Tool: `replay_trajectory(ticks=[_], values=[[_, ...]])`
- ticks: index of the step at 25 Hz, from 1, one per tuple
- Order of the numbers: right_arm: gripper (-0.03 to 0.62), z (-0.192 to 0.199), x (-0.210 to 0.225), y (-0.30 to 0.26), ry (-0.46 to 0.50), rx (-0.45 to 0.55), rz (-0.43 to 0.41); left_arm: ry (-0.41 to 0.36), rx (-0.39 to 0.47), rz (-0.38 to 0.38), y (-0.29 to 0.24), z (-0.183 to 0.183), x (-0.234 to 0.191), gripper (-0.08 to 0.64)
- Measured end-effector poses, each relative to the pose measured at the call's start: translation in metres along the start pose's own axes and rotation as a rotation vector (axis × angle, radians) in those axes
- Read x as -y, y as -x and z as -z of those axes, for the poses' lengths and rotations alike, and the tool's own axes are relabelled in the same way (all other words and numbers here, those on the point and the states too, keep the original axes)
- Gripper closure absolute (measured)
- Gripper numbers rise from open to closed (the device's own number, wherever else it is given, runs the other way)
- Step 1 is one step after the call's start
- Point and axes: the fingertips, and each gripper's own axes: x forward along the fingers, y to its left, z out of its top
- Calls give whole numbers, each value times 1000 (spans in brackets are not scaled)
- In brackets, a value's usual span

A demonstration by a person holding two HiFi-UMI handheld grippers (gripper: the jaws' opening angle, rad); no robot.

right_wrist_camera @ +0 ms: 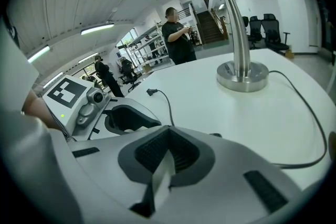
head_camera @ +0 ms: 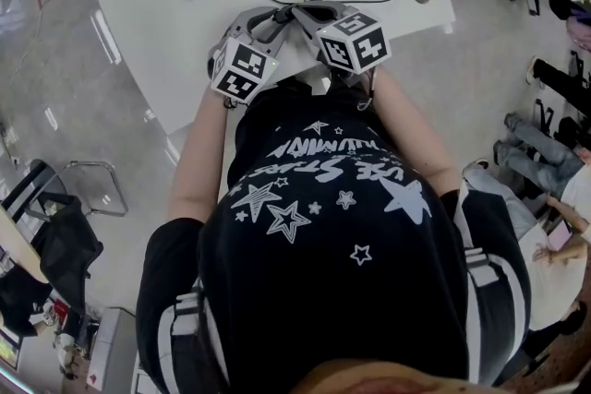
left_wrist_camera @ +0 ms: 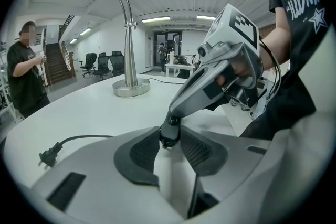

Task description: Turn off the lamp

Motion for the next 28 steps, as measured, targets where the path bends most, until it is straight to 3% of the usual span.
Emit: replay_trajectory(ticks=[9, 19, 28], values=[[586, 0, -1, -1, 2, -2, -21, 4, -9, -28, 0, 1, -1, 422], [586, -17, -6, 23, 21, 80, -61, 45, 11, -74, 5, 1, 2, 420], [586, -18, 11, 48, 27, 98, -84, 102, 51, -200, 16, -14, -1, 417]])
